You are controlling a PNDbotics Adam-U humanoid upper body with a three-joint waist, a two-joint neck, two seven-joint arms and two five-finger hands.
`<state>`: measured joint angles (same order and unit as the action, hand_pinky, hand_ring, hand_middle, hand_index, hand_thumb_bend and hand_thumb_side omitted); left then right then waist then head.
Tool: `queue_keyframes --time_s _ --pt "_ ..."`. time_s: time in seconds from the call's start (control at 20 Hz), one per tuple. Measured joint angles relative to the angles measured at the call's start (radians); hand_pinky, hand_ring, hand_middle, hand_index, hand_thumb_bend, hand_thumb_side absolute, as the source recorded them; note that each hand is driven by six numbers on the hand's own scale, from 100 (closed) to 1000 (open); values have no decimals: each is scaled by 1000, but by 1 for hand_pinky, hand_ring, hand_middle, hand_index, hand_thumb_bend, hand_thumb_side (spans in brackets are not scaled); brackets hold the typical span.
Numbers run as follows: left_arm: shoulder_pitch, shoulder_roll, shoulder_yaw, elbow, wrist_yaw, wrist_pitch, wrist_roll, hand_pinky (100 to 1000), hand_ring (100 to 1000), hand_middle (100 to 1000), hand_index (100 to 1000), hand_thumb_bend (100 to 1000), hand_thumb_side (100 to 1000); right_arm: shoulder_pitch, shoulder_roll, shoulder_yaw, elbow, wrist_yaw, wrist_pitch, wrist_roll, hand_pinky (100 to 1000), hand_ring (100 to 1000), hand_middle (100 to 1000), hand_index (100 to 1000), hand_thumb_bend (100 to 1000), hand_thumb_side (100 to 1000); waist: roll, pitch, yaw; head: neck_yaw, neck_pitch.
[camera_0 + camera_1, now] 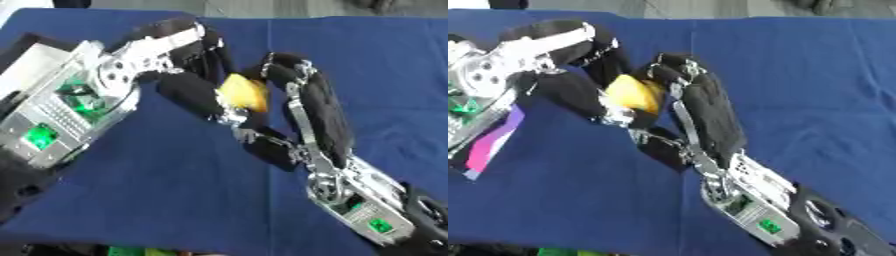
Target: Pick up the objects with one hand, pass them to the other hand, and then place them into the box on the other side of the table.
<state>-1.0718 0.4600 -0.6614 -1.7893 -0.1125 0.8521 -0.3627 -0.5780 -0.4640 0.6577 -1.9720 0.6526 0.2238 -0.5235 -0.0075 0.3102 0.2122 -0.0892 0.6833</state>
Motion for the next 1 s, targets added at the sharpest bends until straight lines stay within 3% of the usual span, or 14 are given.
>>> queue_keyframes --time_s 0.45,0.75,1.0 --pt "0 -12 -5 36 31 14 14 654 466 340 401 528 100 6 -7 3 3 -1 -6 1 707 499 377 550 100 100 0 0 0 0 0" --pt "0 -12 -6 41 42 23 23 639 441 306 355 531 100 7 -7 3 6 -2 -13 -6 705 535 442 618 101 100 0 0 0 0 0" --pt "1 -17 -6 42 42 30 31 635 434 300 345 502 100 7 -7 3 6 5 -15 -13 746 625 546 726 322 100 0 0 -1 0 0"
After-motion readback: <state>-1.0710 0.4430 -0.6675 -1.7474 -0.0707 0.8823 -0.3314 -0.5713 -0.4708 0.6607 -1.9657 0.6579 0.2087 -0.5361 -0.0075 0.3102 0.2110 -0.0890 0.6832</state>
